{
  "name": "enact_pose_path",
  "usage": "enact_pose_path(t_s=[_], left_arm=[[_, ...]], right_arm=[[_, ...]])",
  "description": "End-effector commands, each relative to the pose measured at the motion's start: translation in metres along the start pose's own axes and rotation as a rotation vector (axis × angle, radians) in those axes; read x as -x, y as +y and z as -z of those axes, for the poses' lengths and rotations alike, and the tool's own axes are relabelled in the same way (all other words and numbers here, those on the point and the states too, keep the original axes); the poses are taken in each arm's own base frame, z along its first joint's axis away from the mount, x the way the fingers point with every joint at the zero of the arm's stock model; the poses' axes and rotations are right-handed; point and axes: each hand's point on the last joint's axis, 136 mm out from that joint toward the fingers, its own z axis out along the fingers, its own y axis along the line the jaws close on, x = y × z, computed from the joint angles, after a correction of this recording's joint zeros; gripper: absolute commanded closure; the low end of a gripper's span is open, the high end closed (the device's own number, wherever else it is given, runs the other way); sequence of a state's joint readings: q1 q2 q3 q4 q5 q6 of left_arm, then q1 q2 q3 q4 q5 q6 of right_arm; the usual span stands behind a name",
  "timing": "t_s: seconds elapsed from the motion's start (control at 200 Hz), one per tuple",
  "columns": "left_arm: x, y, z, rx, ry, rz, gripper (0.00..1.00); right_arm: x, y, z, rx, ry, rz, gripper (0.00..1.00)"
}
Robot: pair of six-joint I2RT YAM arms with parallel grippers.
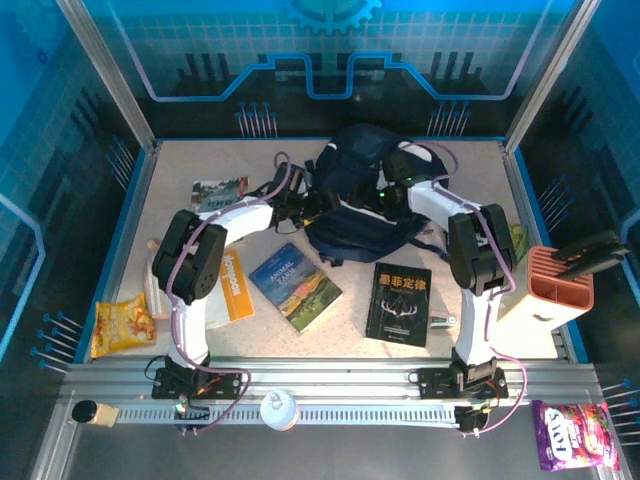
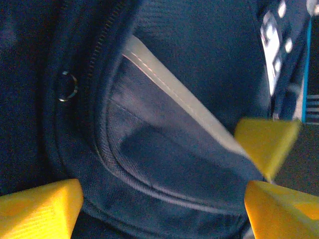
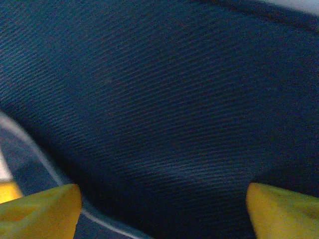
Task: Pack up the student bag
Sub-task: Rotate the student bag at the center of the table.
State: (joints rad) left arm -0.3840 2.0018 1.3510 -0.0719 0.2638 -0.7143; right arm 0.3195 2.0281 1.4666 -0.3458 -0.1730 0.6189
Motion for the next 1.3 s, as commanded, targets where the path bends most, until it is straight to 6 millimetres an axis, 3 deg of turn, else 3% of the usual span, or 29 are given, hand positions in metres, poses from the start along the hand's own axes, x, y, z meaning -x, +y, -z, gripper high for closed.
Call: enact_pose_path(t_s=[0.0,0.135,0.205,0.3,0.38,0.455,0.655,0.76,0.9,1.011,1.296], left_arm=[[0.021,0.040,0.020,0.142,-0.038,0.006,0.14],[0.057,0.047,0.041,0.187,-0.105,-0.001,0.14],[0.071,0.038,0.059,0.187,-0.146,-0.028,0.13],[0.074,0.020,0.084,0.160,-0.176,-0.051,0.12],[0.064,0.004,0.100,0.097,-0.172,-0.038,0.12],[0.049,-0.008,0.110,0.053,-0.165,-0.037,0.12],[-0.023,-0.015,0.107,0.066,-0.101,-0.016,0.13],[-0.064,-0.012,0.091,0.070,-0.053,0.034,0.12],[-0.093,-0.013,0.067,0.062,-0.005,0.053,0.11],[-0.095,-0.015,0.055,0.060,-0.002,0.044,0.10],[-0.088,-0.008,0.038,0.084,-0.029,0.040,0.09]], right_arm=[[-0.018,0.058,-0.020,0.180,0.052,-0.023,0.15],[-0.010,0.088,-0.014,0.276,0.046,-0.032,0.19],[0.000,0.088,0.005,0.282,0.003,-0.027,0.19],[0.012,0.078,0.043,0.283,-0.066,-0.025,0.19],[0.014,0.058,0.072,0.261,-0.119,-0.051,0.19],[0.008,0.027,0.091,0.212,-0.155,-0.114,0.19],[-0.028,-0.055,0.117,0.057,-0.195,-0.335,0.20],[-0.046,-0.086,0.118,-0.006,-0.190,-0.437,0.21],[-0.051,-0.098,0.105,-0.029,-0.163,-0.508,0.25],[-0.051,-0.100,0.090,-0.013,-0.144,-0.542,0.35],[-0.044,-0.097,0.057,0.031,-0.103,-0.565,0.35]])
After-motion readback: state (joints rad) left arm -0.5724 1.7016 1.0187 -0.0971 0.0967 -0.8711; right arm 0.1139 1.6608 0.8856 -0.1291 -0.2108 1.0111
